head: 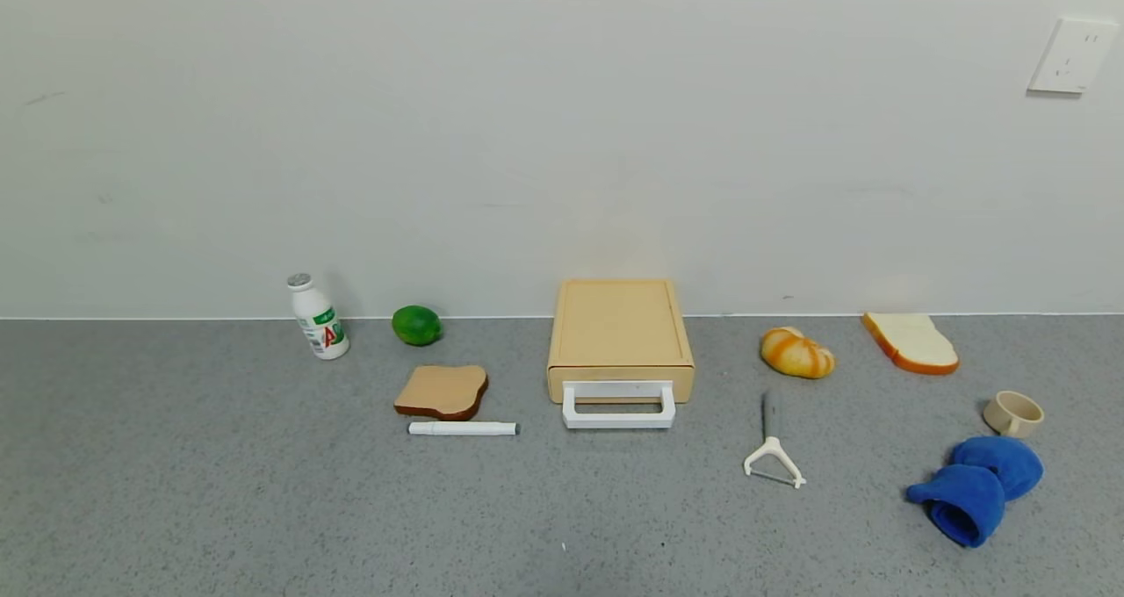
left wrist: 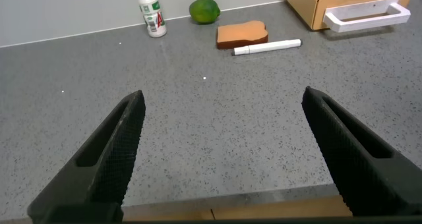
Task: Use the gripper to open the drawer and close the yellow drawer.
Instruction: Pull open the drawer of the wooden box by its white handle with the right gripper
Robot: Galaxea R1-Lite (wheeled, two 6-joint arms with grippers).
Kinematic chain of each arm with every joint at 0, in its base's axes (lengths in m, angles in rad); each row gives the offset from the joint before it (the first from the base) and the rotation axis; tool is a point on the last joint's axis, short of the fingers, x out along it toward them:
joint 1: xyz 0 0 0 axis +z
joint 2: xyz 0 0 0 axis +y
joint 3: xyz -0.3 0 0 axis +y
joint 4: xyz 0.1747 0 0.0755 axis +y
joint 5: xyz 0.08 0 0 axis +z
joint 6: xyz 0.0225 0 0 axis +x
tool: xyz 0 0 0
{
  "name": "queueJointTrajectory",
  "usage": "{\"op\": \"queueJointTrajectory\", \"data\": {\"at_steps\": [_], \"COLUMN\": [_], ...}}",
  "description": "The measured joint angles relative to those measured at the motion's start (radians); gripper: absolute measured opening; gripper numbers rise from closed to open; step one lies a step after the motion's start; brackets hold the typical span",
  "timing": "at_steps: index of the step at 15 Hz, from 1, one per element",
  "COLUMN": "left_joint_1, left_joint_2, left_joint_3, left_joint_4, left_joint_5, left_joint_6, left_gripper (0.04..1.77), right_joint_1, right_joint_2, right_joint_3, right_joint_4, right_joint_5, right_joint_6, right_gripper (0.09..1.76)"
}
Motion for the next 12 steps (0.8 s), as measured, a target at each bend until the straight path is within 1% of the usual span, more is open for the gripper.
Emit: {"op": "queueJointTrajectory", "data": {"at_steps": [3, 5, 8, 12], "left_joint_1": [0.0, 0.0, 0.0, 0.0], "left_joint_2": [0.0, 0.0, 0.0, 0.0], "left_joint_3": [0.0, 0.0, 0.0, 0.0], "left_joint_4": [0.0, 0.0, -0.001, -0.001], "left_joint_5": [0.0, 0.0, 0.0, 0.0], "left_joint_6": [0.0, 0.0, 0.0, 0.0], "left_gripper": [1.72, 1.72, 1.72, 1.72], "right_joint_1": [0.0, 0.001, 0.001, 0.011], "right_joint_2": [0.029, 0.101, 0.283, 0.59], "right_joint_3": [-0.103, -0.183, -0.301, -0.481], "right_joint_4": [0.103, 0.136, 0.143, 0.145], "right_joint_5": [0.004, 0.004, 0.004, 0.006], "right_joint_6": [0.001, 0.0, 0.001, 0.001], "right_gripper": [1.71, 1.71, 1.71, 1.71]}}
